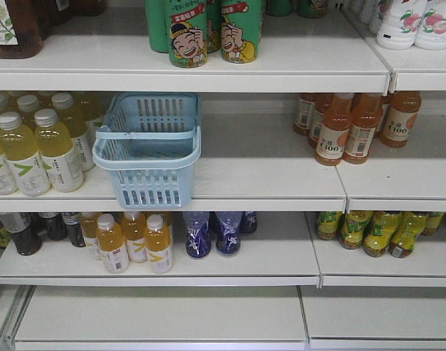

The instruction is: Place coke in basket with both arms

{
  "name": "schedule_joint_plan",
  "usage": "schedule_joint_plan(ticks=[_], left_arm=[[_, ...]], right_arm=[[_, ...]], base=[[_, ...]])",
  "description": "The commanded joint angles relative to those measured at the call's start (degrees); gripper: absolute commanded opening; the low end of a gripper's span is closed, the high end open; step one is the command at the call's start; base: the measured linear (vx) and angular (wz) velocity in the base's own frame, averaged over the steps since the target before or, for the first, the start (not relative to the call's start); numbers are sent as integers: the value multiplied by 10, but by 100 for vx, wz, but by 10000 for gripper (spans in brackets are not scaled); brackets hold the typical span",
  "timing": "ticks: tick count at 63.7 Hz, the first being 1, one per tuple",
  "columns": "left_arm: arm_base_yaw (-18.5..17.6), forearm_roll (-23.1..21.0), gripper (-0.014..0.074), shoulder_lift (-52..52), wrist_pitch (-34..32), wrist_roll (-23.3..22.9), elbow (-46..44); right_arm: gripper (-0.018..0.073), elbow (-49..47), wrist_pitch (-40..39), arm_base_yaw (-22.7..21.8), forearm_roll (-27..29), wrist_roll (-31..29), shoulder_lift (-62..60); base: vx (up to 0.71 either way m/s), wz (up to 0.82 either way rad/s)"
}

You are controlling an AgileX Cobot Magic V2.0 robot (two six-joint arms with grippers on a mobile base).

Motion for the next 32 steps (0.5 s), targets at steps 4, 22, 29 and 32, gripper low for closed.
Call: schedule_joint_plan(ticks=[4, 22, 29, 32], left_arm=[[-1, 4, -6, -7, -36, -4, 5], [-1, 4, -6, -7, -36, -4, 5], [-1, 4, -6, -7, -36, -4, 5], [-1, 4, -6, -7, -36, -4, 5]], right_arm=[[-5, 6, -39, -4, -4, -2, -11], [-5, 6, -39, -4, -4, -2, -11], [-5, 6, -39, -4, -4, -2, -11], [-5, 6, -39, -4, -4, -2, -11]], base=[[5, -3], [2, -2], [0, 0], [0, 0]])
